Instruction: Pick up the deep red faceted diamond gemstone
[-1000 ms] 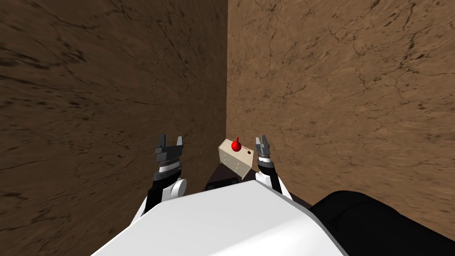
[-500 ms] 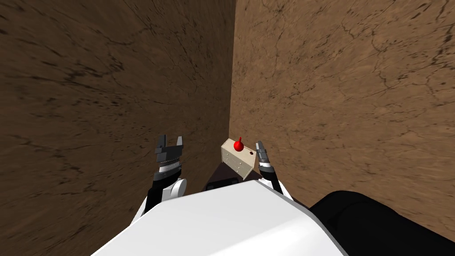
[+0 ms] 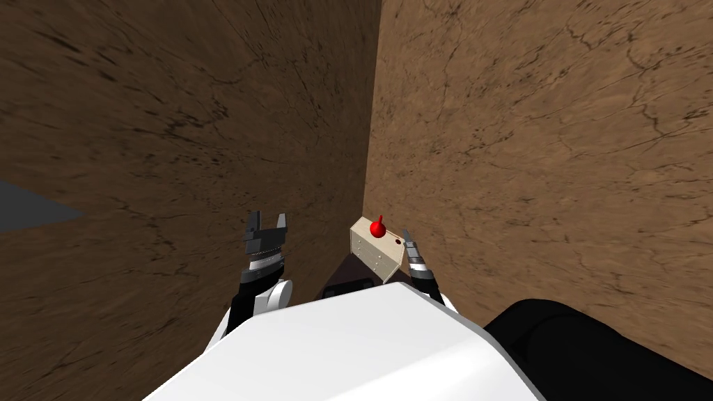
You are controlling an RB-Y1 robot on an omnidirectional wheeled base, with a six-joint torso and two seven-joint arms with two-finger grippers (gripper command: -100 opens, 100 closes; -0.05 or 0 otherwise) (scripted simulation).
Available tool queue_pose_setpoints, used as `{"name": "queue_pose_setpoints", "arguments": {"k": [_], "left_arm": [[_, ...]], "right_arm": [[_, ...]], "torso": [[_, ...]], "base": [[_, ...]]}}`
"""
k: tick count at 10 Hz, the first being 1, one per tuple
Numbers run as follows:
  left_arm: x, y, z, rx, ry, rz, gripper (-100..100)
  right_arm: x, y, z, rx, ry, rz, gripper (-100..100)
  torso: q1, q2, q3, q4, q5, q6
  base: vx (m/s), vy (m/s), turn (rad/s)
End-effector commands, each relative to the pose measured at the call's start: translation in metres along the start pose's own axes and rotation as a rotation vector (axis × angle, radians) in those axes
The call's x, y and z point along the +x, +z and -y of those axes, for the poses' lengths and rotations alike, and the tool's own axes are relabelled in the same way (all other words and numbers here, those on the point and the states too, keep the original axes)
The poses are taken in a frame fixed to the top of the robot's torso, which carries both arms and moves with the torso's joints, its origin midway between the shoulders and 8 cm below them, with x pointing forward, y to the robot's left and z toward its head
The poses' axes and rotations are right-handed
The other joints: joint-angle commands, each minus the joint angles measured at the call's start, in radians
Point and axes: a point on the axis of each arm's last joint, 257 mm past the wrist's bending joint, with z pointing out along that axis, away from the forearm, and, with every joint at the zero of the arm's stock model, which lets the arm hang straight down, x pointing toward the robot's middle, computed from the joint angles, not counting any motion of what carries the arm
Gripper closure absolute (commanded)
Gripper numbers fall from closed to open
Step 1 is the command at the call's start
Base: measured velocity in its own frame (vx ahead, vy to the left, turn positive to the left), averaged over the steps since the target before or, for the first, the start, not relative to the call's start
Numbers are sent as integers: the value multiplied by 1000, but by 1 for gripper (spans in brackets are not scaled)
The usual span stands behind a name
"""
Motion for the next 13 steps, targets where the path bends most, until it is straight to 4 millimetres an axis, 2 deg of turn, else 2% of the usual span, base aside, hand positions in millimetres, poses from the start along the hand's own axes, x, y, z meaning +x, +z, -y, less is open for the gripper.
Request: {"name": "queue_pose_setpoints", "arguments": {"k": [1, 2, 3, 5, 9, 10, 11, 12, 13], "left_arm": [[0, 0, 0, 0, 0, 0, 0], [0, 0, 0, 0, 0, 0, 0], [0, 0, 0, 0, 0, 0, 0], [0, 0, 0, 0, 0, 0, 0], [0, 0, 0, 0, 0, 0, 0], [0, 0, 0, 0, 0, 0, 0], [0, 0, 0, 0, 0, 0, 0], [0, 0, 0, 0, 0, 0, 0], [0, 0, 0, 0, 0, 0, 0]], "right_arm": [[4, -9, 17, 31, -36, -15, -100], [5, -11, 20, 38, -36, -17, -100], [8, -23, 35, 71, -94, -37, -100], [9, -26, 41, 86, -95, -43, -100], [16, -76, 97, 214, -264, -123, -100], [17, -81, 104, 230, -275, -131, -100], [17, -97, 118, 264, -327, -158, -100], [19, -102, 123, 277, -336, -165, -100], [18, -115, 135, 303, -385, -189, -100]], "torso": [[0, 0, 0, 0, 0, 0], [0, 0, 0, 0, 0, 0], [0, -1, -1, 0, 0, 0], [-1, -1, 0, 0, 0, 0], [-1, 0, 0, 0, 0, 1], [-1, -1, 0, 0, 0, 0], [-1, -1, -1, 0, 0, 0], [-1, -1, -1, 0, 0, 0], [-1, -1, -1, 0, 0, 0]], "base": [[-12, -1, 70], [-5, -3, -17], [-10, 2, 157], [-5, -2, 50], [-12, -3, 175], [-7, -8, 90], [-6, -7, 163], [-4, -9, 93], [-4, -9, 195]]}}
